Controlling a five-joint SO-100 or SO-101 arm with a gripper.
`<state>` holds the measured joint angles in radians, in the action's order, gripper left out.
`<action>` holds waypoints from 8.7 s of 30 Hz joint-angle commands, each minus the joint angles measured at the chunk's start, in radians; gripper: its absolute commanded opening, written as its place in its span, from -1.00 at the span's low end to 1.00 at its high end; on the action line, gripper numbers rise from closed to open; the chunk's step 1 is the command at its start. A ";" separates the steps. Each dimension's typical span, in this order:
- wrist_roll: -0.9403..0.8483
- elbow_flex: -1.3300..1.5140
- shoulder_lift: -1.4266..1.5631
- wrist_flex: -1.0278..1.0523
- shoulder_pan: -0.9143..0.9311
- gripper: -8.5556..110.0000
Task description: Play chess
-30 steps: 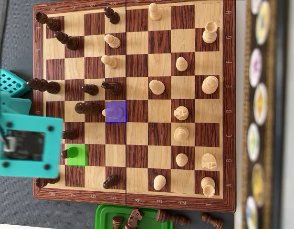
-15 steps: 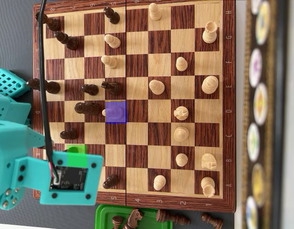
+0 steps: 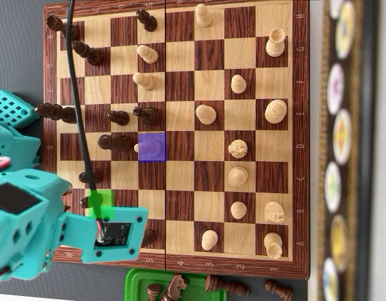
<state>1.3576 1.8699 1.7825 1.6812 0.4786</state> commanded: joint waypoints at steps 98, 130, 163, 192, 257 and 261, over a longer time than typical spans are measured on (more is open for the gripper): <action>-0.173 -0.376 -0.232 -0.055 0.071 -0.81; -0.235 -0.816 -0.555 -0.198 0.140 -0.81; -0.236 -1.037 -0.790 -0.169 0.133 -0.70; -0.002 -0.275 0.092 -0.183 -0.265 -0.73; 0.071 -0.245 -0.215 -0.233 -0.423 -0.64; 0.071 -0.245 -0.215 -0.232 -0.423 -0.73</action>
<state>1.4312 1.6567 1.5601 1.4465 0.0583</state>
